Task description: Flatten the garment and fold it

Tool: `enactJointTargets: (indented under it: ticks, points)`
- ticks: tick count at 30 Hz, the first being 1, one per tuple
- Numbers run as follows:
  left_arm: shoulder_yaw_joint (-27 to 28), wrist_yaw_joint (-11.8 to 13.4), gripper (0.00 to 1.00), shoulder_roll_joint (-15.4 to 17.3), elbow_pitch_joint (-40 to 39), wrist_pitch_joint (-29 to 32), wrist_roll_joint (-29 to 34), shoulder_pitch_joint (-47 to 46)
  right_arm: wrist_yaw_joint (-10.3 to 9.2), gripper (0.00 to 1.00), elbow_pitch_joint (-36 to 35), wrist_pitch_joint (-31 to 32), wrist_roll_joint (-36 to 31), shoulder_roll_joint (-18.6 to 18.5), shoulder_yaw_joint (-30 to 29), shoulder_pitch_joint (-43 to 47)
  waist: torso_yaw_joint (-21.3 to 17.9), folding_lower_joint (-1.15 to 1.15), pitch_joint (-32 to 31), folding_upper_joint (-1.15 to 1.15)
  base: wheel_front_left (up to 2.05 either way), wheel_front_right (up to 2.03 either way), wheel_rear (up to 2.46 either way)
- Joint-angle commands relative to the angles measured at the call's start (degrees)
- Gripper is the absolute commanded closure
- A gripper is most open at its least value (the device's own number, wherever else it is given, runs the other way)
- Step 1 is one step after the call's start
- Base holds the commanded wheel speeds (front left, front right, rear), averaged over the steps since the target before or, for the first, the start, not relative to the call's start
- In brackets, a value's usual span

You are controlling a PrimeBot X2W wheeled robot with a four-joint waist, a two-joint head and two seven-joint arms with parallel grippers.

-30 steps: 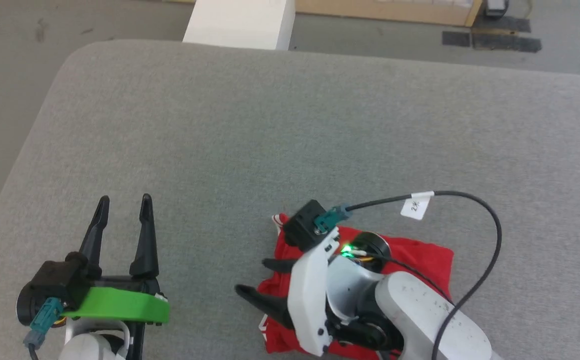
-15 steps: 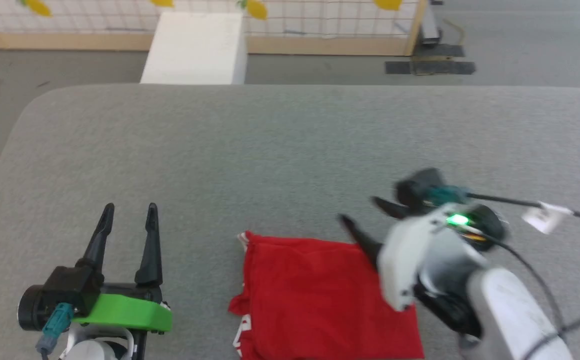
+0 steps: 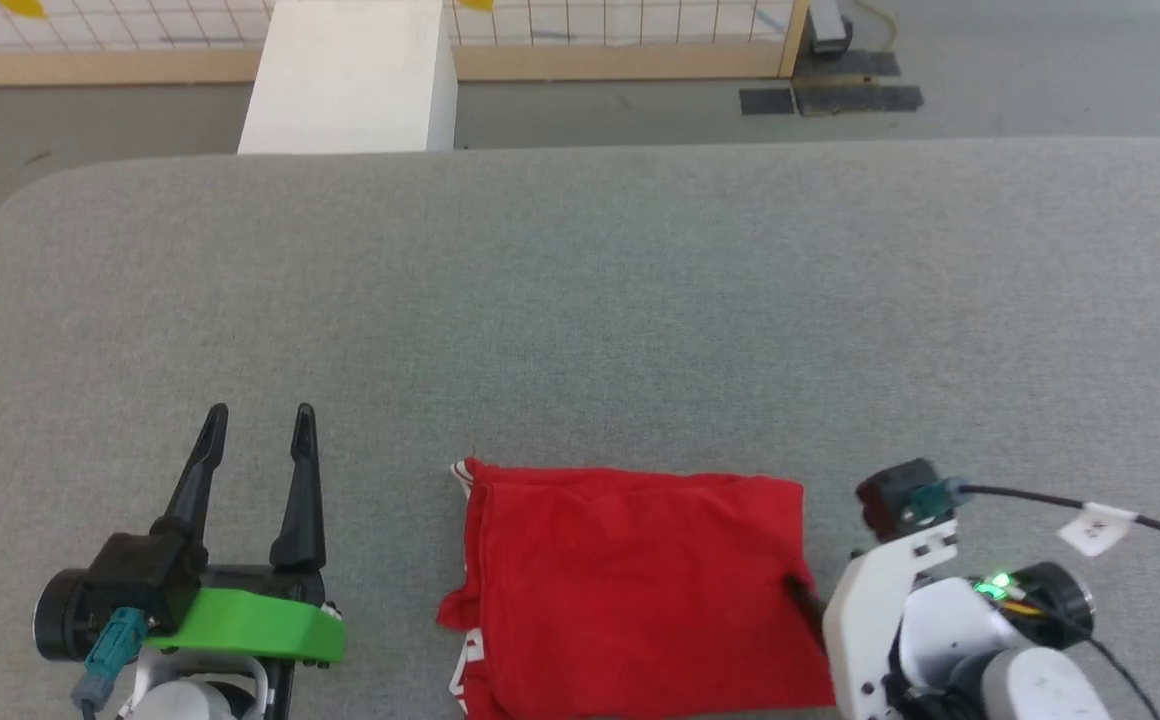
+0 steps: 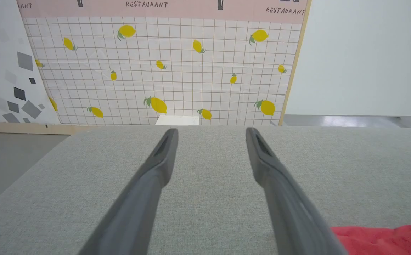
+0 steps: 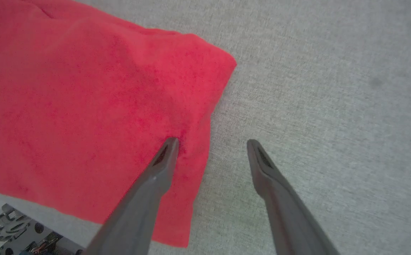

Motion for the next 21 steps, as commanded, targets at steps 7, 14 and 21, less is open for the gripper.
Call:
enactJointTargets:
  ticks: [7,14,21]
  points:
    - [-0.18,0.01,0.0,-0.19,-0.16,-0.21,0.45,-0.77,-0.08,0.0,7.7,0.5,-0.35,0.54,3.03,-2.56,1.96,0.0,2.32,0.0,0.0,0.0,0.0]
    - [-0.3,-0.15,0.0,-0.42,0.34,-0.21,0.33,-1.01,-0.08,0.85,12.82,1.99,-0.36,0.61,3.85,-3.68,2.65,0.0,2.42,0.0,0.0,0.0,0.0]
    - [-0.47,-0.38,0.0,-0.3,0.83,-0.21,0.11,-0.67,-0.08,1.0,10.29,0.76,0.92,-1.39,6.01,-6.45,2.81,0.0,1.21,0.0,0.0,0.0,0.0]
